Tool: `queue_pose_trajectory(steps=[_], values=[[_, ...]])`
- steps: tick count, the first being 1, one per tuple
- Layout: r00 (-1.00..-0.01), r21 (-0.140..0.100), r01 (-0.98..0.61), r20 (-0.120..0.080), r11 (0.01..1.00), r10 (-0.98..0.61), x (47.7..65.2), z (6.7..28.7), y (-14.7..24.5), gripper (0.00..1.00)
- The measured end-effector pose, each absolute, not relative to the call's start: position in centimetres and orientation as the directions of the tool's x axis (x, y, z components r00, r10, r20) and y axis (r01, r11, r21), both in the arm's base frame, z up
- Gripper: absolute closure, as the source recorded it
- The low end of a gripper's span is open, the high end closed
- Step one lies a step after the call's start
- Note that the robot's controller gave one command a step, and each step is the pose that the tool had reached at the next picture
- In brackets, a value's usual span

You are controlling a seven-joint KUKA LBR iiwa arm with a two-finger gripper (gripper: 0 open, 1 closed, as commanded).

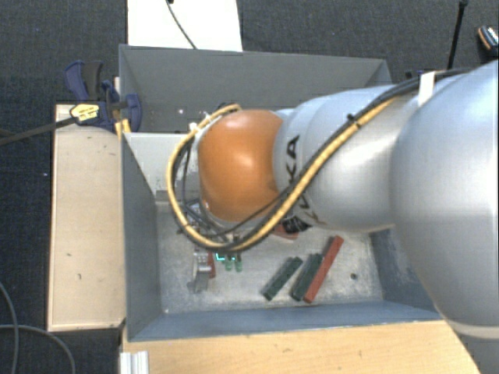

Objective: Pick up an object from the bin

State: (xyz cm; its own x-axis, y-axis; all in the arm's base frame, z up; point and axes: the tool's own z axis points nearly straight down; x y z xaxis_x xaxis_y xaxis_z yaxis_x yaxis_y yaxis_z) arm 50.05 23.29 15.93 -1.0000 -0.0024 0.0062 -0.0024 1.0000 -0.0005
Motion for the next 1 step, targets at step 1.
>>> queue_pose_trajectory(steps=[1], values=[[-0.967, -0.002, -0.254, 0.003, 0.967, -0.254, 52.04, 8.37, 15.02, 0.0]])
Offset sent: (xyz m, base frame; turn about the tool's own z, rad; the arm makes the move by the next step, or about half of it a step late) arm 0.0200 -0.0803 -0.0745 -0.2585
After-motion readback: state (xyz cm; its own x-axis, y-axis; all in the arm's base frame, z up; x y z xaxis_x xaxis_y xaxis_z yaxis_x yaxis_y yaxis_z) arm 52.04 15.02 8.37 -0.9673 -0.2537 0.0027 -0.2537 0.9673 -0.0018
